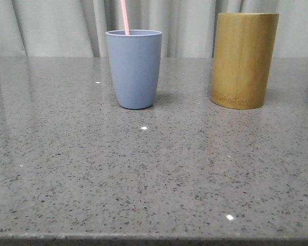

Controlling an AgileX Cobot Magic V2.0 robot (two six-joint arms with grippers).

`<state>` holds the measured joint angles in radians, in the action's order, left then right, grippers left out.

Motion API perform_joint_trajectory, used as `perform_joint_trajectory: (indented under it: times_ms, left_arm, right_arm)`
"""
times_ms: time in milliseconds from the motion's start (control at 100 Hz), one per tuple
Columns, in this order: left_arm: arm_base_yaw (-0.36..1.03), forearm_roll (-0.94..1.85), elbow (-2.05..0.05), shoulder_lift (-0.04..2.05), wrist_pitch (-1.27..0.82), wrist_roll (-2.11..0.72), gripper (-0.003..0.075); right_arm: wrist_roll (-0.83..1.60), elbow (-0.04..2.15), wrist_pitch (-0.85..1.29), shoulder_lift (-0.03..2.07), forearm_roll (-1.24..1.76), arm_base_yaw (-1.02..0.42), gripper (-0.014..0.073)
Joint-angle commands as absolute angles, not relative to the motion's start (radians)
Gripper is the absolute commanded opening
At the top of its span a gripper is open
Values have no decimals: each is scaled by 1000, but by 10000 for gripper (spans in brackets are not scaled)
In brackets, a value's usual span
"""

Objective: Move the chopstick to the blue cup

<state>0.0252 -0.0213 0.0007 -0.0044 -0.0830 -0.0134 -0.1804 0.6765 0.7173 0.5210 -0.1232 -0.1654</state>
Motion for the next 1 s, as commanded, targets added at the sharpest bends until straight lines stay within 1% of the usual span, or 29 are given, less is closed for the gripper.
perform_joint_trajectory:
  times_ms: [0, 620, 790, 990]
  left_arm:
    - [22, -12, 11, -38, 0, 0, -19]
    - [22, -12, 11, -38, 0, 0, -19]
    - [22, -12, 11, -38, 0, 0, -19]
    - [22, -12, 11, -38, 0, 0, -19]
  right_arm:
    - [-173, 700, 644, 523, -143, -159, -67]
    - [-173, 696, 632, 509, -144, -159, -67]
    - [-173, 608, 508, 372, -154, -159, -67]
    - [-172, 357, 284, 127, -166, -159, -67]
